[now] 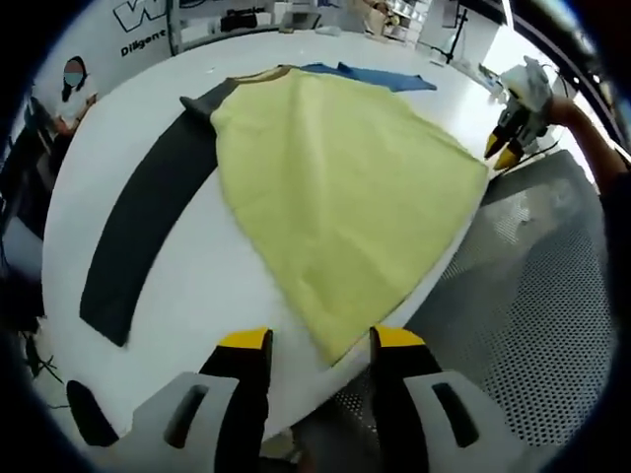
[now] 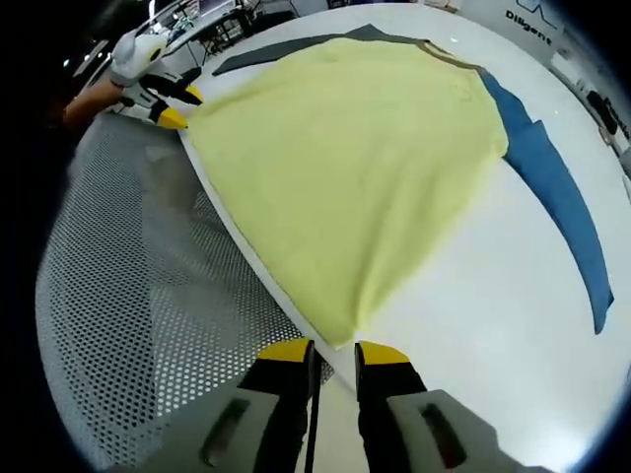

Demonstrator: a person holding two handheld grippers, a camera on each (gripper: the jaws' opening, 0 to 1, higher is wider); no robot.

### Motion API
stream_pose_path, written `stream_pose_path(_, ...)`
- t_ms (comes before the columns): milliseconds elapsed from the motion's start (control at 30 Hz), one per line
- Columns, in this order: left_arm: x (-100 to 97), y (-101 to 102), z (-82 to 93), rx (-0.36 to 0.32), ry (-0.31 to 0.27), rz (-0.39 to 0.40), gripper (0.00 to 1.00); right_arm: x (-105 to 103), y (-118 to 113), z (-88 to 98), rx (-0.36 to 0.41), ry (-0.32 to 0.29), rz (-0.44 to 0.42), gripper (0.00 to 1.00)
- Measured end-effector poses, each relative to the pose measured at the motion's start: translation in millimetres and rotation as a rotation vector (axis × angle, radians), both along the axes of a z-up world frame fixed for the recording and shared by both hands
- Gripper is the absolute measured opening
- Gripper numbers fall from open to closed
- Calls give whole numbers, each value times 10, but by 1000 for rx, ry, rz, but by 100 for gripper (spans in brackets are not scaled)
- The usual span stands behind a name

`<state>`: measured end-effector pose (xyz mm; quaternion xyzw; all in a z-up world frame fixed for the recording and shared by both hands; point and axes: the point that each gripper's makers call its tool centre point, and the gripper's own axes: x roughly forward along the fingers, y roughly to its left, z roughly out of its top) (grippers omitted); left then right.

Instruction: Fold the garment on the visible template until the final outline fits inside the template.

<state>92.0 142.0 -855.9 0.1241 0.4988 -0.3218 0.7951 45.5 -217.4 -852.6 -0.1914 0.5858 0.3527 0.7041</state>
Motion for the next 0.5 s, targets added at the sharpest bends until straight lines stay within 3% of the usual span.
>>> stream_pose_path(200, 155, -150, 543, -145, -149, 98, 46, 106, -1, 154, 34, -71, -41, 15)
stream_pose_path(267, 215, -279, 786, -213, -236, 116, 47, 173, -26, 212, 36, -105, -54, 15)
stream_pose_path(367, 235, -387, 948, -266, -283, 136, 49, 250, -41, 258, 44, -137, -68, 18)
stream_pose_path(467, 291, -541, 1154, -354, -389, 142, 57, 351, -60, 312, 53, -176, -86, 22)
stream_pose_path(500, 334, -579, 1238, -386, -454, 166, 58, 427, -71, 345, 60, -203, -109, 22)
